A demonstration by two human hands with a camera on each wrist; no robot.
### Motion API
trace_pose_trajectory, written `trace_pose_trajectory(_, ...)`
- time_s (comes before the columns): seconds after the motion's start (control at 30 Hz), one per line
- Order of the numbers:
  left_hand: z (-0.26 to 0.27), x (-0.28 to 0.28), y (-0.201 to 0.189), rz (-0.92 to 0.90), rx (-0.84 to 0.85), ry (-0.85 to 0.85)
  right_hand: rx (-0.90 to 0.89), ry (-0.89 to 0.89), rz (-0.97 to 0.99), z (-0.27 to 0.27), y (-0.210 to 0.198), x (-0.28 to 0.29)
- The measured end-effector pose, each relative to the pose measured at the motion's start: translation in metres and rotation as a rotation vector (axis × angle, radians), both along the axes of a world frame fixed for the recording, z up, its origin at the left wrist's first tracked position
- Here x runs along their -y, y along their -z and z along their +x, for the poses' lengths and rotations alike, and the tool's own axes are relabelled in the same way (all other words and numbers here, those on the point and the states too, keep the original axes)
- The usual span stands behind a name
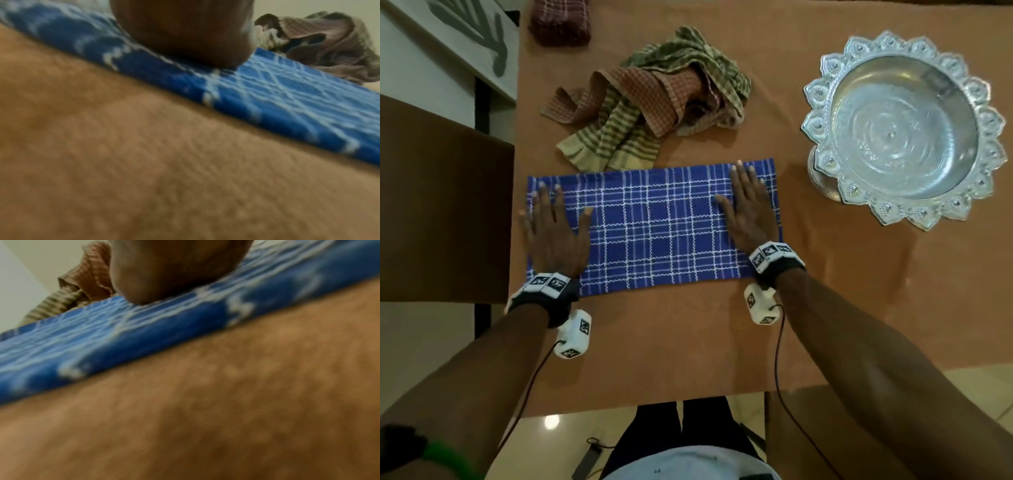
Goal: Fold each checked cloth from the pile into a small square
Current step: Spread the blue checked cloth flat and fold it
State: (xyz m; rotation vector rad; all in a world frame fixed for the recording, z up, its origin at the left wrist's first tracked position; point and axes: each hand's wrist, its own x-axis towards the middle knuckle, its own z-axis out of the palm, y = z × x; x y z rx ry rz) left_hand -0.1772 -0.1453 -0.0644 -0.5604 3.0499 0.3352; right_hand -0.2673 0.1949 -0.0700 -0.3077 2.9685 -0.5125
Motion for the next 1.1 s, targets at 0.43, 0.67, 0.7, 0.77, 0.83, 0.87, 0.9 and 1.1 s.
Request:
trace_pose_trajectory(0.43,0.022,-0.063,0.007,0.067,0.002,0.134,0.000,-0.046,-0.104,0.074,0.002,0.089)
trace_pose_trajectory(0.67,0.044,0.011,0.000,0.027,0.017,0.046,0.008,0.195,-0.038,0.072,0.001,-0.005)
trace_pose_trajectory(0.7,0.045,0.016,0.001,0.033,0.023,0.046,-0.001,0.189,-0.042,0.072,0.001,-0.012)
trace_pose_trajectory(0.77,0.045,0.021,-0.003,0.019,0.025,0.048,-0.034,0.195,-0.108,0.071,0.001,-0.021)
trace_pose_trajectory(0.83,0.046,0.019,-0.011,-0.032,0.037,0.079,-0.036,0.304,-0.195,0.073,-0.003,-0.030)
trace_pose_trajectory(0.87,0.044,0.014,-0.015,-0.041,0.014,0.102,-0.052,0.386,-0.228,0.077,-0.005,-0.033)
trace_pose_trajectory(0.9,0.041,0.005,-0.020,-0.031,-0.035,0.141,-0.084,0.483,-0.237,0.082,-0.010,-0.035)
trace_pose_trajectory(1.1,0.008,-0.103,-0.030,0.269,-0.163,0.429,0.086,0.945,-0.061,0.105,-0.040,-0.016)
